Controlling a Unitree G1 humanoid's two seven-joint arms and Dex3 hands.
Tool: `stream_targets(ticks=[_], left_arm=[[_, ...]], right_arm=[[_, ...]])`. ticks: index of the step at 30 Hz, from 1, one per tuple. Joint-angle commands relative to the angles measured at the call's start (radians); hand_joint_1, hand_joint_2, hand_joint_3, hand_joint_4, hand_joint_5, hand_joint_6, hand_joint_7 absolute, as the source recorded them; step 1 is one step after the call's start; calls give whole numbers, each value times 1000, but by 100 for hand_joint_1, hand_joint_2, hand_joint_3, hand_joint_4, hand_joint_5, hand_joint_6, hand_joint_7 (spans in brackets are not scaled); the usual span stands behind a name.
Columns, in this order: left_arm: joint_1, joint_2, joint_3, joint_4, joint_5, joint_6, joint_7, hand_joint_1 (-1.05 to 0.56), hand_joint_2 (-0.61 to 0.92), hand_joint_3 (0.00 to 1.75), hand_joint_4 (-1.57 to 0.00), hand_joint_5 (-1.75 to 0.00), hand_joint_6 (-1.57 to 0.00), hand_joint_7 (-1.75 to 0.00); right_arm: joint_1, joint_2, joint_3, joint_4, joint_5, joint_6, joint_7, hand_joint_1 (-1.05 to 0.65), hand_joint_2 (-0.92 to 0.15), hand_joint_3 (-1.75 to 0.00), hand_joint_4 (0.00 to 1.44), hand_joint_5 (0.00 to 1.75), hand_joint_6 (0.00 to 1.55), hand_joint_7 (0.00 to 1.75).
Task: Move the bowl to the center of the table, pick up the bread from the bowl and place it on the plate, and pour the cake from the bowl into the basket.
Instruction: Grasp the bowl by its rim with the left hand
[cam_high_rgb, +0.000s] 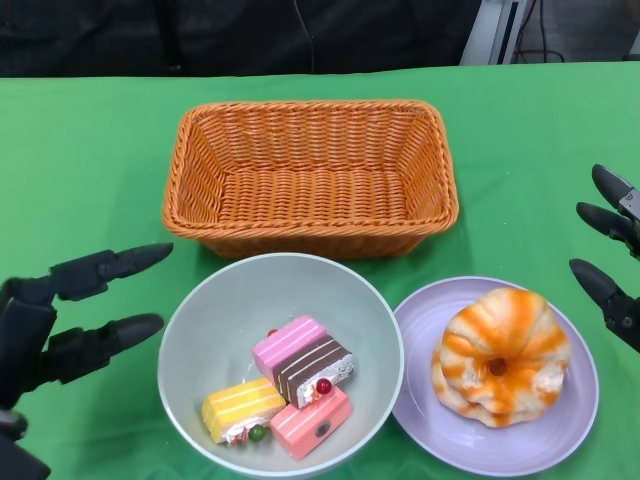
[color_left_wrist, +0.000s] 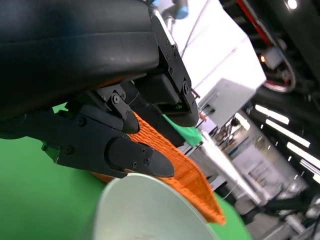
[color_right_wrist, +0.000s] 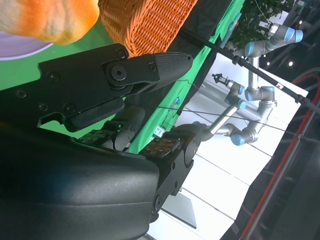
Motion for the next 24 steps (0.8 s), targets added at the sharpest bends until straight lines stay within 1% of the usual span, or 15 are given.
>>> stream_targets(ticks=[1,6,8,10,13,15,16,17,20,23,24], left_arm=[[13,61,6,9,132,-62,117,-44,92,11,-70,0,-65,0],[21,140,-23,-16,379,-80,338,-43,92,10,-61,0,-56,0],[21,172,-53,-31,488,-80,453,-42,92,10,-59,0,-56,0],[22,206,-103,-68,619,-61,608,-40,92,8,-59,-1,-57,-1],[22,247,-209,-124,802,-8,880,-39,92,7,-64,-2,-63,-3],[12,274,-297,-142,901,35,1046,-37,92,5,-68,-3,-66,-3],[5,288,-344,-147,944,59,1121,-37,92,5,-69,-3,-67,-3],[-5,302,-392,-150,984,85,1188,-36,92,6,-69,-3,-68,-3],[-43,339,-527,-141,1070,150,1350,-37,92,9,-70,-2,-68,-2],[-87,366,-656,-113,1120,203,1488,-38,92,11,-69,-1,-67,-1],[-100,373,-693,-104,1130,218,1521,-38,92,11,-69,-1,-67,-1]], right_arm=[[-8,12,-31,6,11,8,1,-60,-92,-23,57,29,53,1],[-14,23,-52,15,6,10,5,-63,-92,-25,56,31,52,1],[-13,23,-56,11,4,13,6,-64,-92,-26,56,31,53,1],[-12,21,-59,8,0,14,7,-66,-92,-27,56,32,53,1],[-13,17,-62,11,-4,4,15,-66,-92,-26,56,33,55,2],[-13,15,-57,16,22,-20,46,-62,-92,-24,58,34,58,3],[-12,17,-53,17,44,-33,68,-55,-92,-21,61,37,62,5],[-12,21,-50,18,65,-47,90,-47,-92,-16,68,42,69,8],[-10,34,-38,12,133,-65,163,-29,-91,-8,79,58,83,15],[10,50,-27,-30,187,-35,221,-19,-92,-6,79,74,90,18],[22,54,-17,-48,212,-23,251,-18,-92,-5,79,76,90,18]])
